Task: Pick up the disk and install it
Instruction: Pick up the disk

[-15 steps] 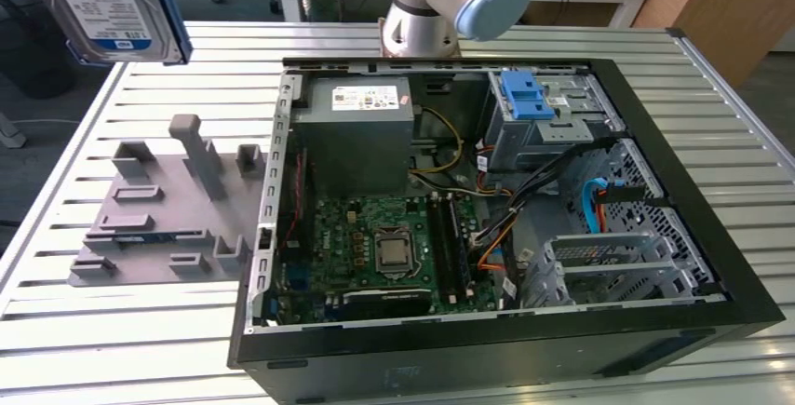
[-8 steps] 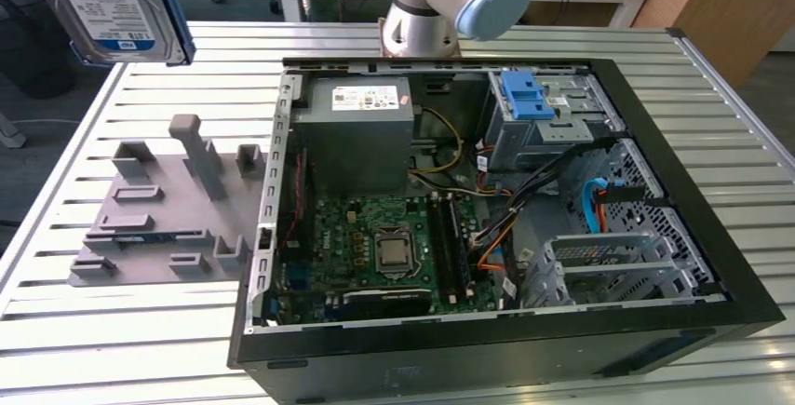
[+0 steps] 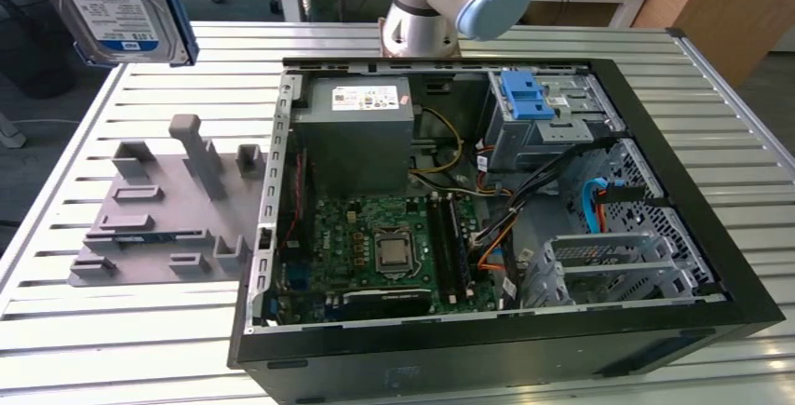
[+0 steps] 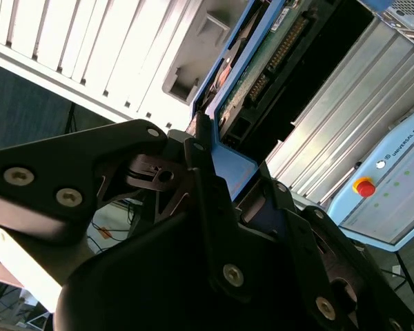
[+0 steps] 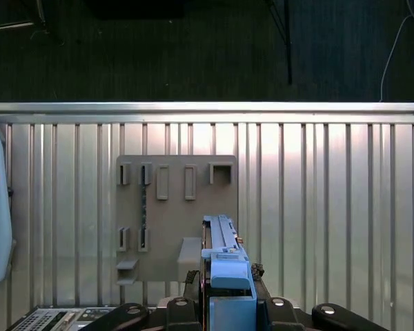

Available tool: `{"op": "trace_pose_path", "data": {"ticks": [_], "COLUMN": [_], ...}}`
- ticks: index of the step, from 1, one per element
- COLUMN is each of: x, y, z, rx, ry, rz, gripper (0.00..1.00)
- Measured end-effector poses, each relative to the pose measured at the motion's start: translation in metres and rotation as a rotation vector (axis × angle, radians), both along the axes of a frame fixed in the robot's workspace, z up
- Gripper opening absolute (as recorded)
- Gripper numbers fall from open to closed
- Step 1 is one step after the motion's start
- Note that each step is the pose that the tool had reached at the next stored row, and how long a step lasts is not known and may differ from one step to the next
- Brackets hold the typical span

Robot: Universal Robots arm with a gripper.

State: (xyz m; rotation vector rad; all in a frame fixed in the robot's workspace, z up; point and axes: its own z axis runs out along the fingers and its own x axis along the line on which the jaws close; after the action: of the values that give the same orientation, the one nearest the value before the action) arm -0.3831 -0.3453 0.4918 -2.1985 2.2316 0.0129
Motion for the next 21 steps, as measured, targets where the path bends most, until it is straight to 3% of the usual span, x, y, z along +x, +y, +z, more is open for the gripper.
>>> {"op": "trace_pose_path", "data": {"ticks": [21], "x": [0.0134], "y": [-0.0011], "z": [-0.0004], "rx": [0.0000], "ry": [0.0000], "rz": [0.000], "gripper": [0.36]}}
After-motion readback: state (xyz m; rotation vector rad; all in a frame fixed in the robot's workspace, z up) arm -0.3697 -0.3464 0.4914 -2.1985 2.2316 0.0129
